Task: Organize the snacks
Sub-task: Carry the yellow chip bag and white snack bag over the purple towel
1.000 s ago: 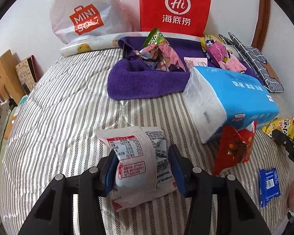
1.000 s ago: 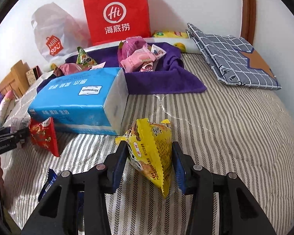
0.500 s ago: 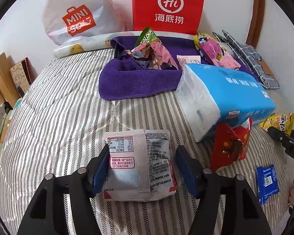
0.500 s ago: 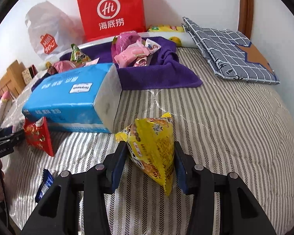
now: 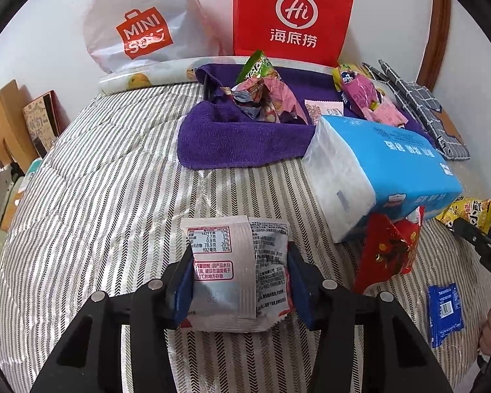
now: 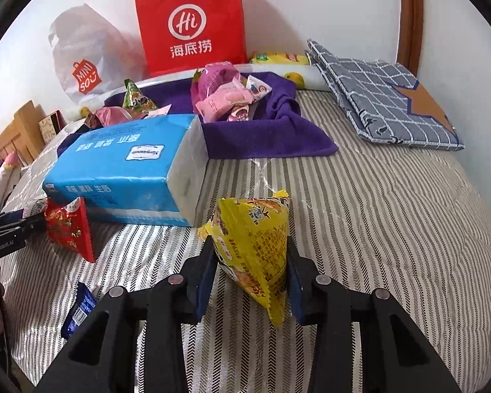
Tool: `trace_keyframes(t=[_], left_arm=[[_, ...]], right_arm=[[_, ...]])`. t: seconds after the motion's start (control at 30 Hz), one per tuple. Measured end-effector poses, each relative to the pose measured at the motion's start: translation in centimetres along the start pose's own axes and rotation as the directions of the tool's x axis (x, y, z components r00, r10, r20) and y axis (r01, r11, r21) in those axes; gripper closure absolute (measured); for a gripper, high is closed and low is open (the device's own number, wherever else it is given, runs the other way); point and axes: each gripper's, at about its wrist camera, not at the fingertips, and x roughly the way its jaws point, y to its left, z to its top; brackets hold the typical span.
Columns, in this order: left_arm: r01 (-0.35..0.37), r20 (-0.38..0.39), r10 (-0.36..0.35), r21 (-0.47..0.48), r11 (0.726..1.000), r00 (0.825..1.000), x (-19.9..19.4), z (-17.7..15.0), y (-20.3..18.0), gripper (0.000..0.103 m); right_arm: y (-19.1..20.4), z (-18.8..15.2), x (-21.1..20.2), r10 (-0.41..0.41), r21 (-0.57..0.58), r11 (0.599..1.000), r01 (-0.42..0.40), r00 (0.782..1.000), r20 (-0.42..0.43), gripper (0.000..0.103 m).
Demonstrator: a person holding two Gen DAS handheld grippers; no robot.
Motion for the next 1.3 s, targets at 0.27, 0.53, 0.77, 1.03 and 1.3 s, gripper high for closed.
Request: trace_keyframes(t=[0.27,0.53,0.77,1.03,1.3], left_arm=[[0.014,0.009,-0.014,-0.016,1.000,1.000,-2.0,0.0,0.4,0.056],[0.062,0.039,-0.061,-0.021,0.998,0.997,-4.8,0.2,-0.5,0.056],[0.093,0.068,-0.091,-0.024,0.995,0.994,-7.3,0.4,-1.2,0.056],[0.111,0.089,-0.108,-0.022,0.994,0.990,-9.2,0.5,-2.0,0.056],[0.116,0.105,-0.114,-0.012,0.993,0.988,-10.2,0.7,-2.8,0.056]], right_arm=[[-0.7,0.0,-1.9,0.024,0.040,0.999,-0.025,0.999,0.033,0.065],[-1.1,1.0,-5.7,0.028,0.060,0.998,-0.035,0.994,0.110,0.065],[-1.5,1.8,-9.4,0.032,0.062,0.997,-0.044,0.982,0.186,0.065],[-1.0,2.0,-12.2,0.039,0.043,0.998,-0.051,0.971,0.236,0.065],[-0.5,2.4,-12.8,0.042,0.042,0.998,-0.054,0.970,0.240,0.065]])
